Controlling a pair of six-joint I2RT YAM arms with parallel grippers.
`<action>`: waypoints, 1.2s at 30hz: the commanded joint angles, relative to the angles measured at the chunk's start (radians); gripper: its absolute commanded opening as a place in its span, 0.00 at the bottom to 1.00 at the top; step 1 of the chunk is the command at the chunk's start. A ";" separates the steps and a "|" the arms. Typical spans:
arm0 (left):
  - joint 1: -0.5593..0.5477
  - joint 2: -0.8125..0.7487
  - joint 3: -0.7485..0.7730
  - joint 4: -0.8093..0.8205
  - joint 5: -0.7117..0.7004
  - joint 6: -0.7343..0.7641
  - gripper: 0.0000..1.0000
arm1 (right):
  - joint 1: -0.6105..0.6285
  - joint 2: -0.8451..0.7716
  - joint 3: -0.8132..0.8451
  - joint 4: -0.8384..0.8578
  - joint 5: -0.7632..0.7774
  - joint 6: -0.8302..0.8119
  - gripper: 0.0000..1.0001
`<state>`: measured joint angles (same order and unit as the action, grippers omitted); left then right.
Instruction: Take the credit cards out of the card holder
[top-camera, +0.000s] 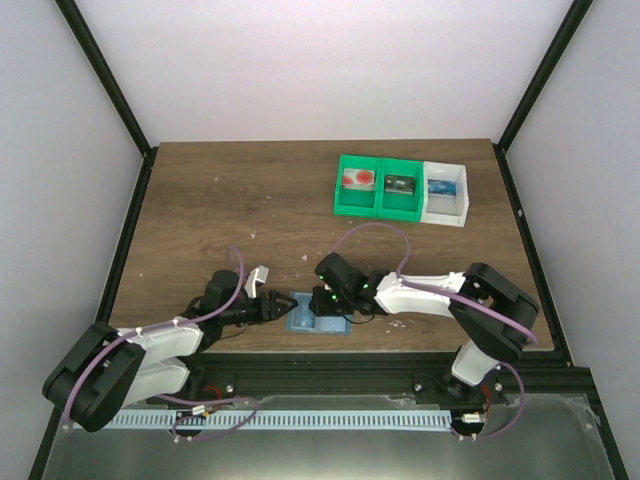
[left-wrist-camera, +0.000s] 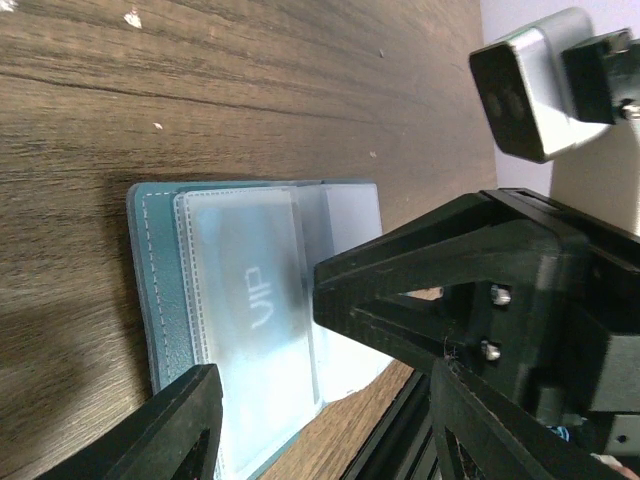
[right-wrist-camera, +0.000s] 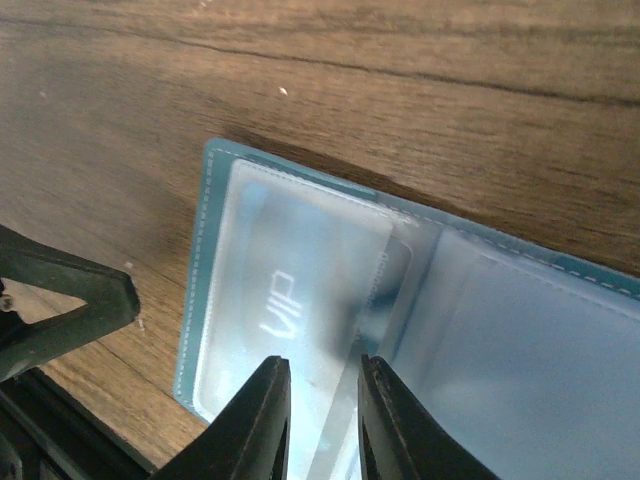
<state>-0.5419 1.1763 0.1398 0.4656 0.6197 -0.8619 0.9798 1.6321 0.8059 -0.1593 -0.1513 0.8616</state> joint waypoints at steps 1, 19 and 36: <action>0.003 0.019 -0.010 0.045 0.026 -0.005 0.59 | 0.023 0.033 0.021 -0.022 0.059 0.004 0.15; 0.002 0.058 0.001 0.051 0.035 0.001 0.62 | 0.030 0.052 -0.087 0.105 0.041 0.047 0.00; -0.034 0.120 0.014 0.118 0.060 -0.022 0.62 | 0.030 0.047 -0.111 0.131 0.040 0.056 0.00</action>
<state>-0.5625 1.2949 0.1402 0.5404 0.6609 -0.8822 0.9977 1.6554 0.7288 0.0074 -0.1211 0.9108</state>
